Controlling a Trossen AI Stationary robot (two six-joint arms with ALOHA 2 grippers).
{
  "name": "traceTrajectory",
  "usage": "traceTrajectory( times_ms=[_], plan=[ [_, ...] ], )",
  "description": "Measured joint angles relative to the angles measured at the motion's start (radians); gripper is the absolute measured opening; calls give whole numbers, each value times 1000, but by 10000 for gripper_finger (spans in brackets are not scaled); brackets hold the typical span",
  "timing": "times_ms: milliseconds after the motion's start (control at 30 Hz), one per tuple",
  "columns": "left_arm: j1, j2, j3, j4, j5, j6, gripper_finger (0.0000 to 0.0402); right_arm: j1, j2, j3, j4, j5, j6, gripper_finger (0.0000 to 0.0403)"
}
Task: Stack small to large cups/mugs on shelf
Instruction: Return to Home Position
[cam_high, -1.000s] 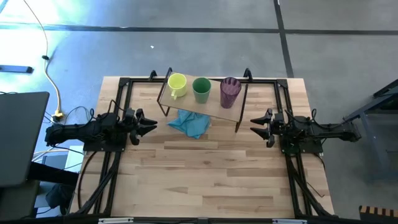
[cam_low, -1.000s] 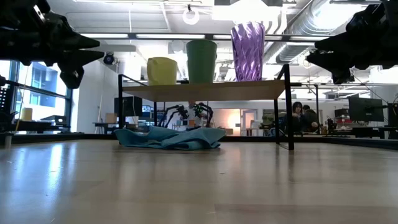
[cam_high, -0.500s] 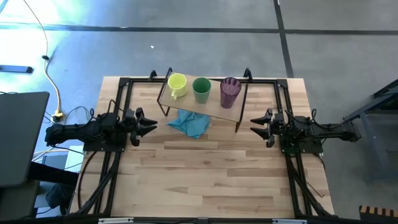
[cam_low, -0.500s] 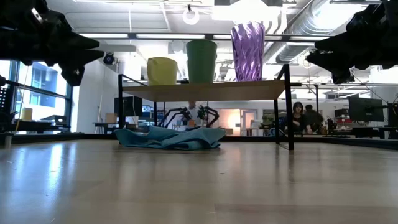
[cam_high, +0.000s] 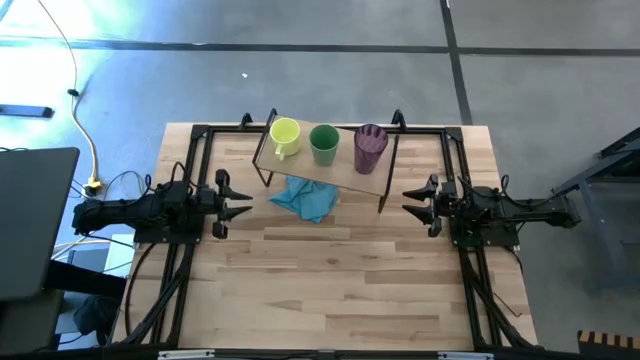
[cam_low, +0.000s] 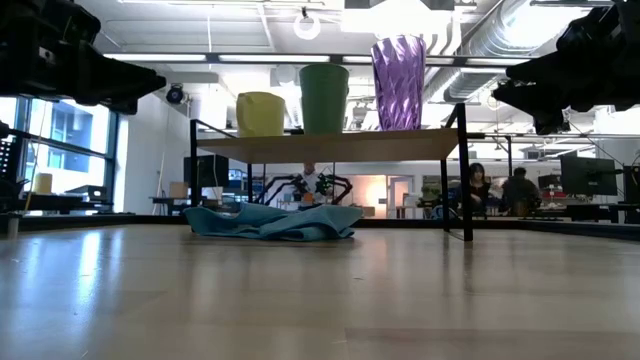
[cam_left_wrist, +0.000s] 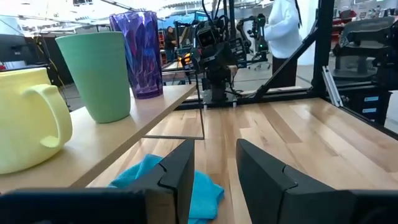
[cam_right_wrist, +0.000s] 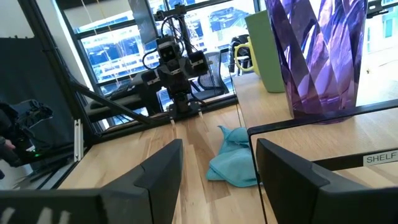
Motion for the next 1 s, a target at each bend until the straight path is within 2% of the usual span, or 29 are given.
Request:
traceTrajectory(
  times_ms=[267, 633, 1000],
  plan=[
    [0, 0, 0, 0, 0, 0, 106, 0, 0, 0, 0, 0, -10, 197],
    [0, 0, 0, 0, 0, -1, 106, 0, 0, 0, 0, 0, -206, 197],
    [0, 0, 0, 0, 0, -1, 106, 0, 0, 0, 0, 0, -202, 197]
  ],
)
